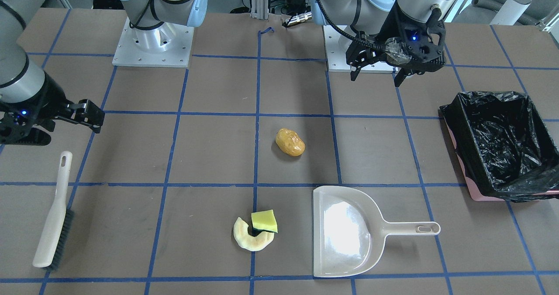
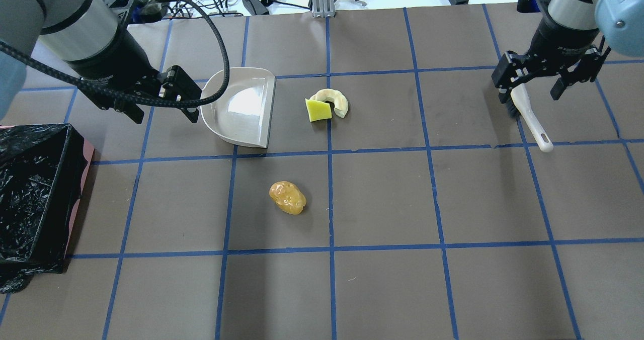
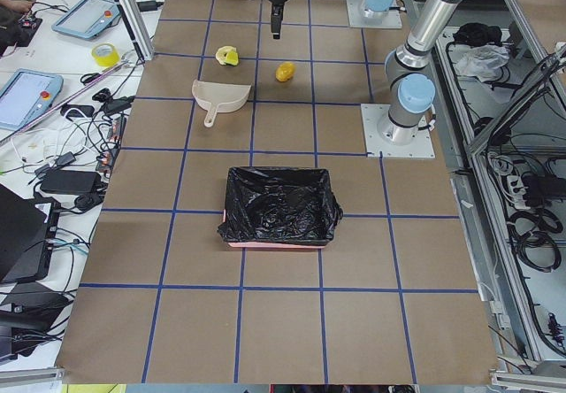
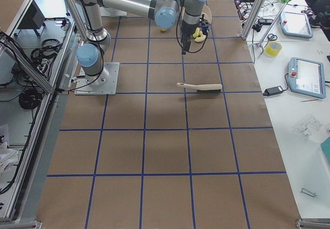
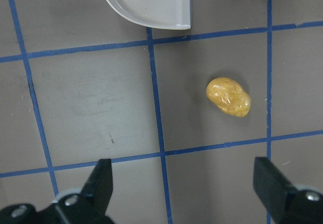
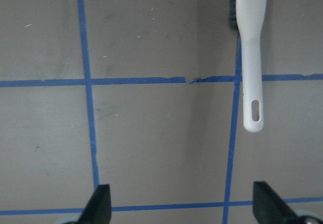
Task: Sweep and dump trash into bin
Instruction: 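Move the left gripper to the dustpan handle while the right gripper reaches the white brush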
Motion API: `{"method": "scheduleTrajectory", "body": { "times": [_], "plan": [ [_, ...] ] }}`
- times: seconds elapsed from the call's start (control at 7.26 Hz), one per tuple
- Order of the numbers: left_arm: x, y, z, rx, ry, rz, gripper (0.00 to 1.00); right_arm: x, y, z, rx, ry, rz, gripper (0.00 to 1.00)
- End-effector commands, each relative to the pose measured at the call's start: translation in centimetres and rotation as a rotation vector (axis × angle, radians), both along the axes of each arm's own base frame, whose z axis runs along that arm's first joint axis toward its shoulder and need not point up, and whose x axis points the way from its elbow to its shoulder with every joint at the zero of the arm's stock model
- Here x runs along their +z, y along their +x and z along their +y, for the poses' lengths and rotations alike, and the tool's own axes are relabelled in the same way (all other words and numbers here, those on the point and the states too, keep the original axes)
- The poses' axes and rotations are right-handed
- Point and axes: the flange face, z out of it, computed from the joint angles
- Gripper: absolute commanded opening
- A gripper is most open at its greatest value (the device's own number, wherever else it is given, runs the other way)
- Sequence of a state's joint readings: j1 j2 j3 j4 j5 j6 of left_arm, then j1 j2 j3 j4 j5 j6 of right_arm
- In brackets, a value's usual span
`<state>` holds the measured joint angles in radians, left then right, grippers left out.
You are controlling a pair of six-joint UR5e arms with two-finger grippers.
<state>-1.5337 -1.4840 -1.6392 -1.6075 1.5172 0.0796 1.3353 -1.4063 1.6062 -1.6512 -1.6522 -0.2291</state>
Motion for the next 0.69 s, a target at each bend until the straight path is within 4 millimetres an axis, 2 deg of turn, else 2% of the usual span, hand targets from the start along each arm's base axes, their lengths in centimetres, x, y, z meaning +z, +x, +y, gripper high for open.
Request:
{"method": "scheduleTrajectory", "body": {
  "times": [0.0,0.14,0.28,0.55],
  "plan": [
    [-0.7,1.3,-0.9,0.185,-0.082,-0.078,1.00,-6.1,-4.6,-1.9,0.029,0.022,0.005,1.00],
    [-1.4,2.7,-2.3,0.329,-0.113,-0.064,1.00,-9.2,-6.7,-1.9,0.059,0.013,0.000,1.00],
    [-1.1,4.1,-3.2,0.531,-0.120,-0.049,1.00,-11.6,-8.3,-1.4,0.068,-0.006,0.000,1.00],
    [-1.0,8.4,-6.9,0.737,-0.149,-0.024,1.00,-14.6,-8.9,-1.6,0.074,-0.002,-0.014,0.99]
  ]
}}
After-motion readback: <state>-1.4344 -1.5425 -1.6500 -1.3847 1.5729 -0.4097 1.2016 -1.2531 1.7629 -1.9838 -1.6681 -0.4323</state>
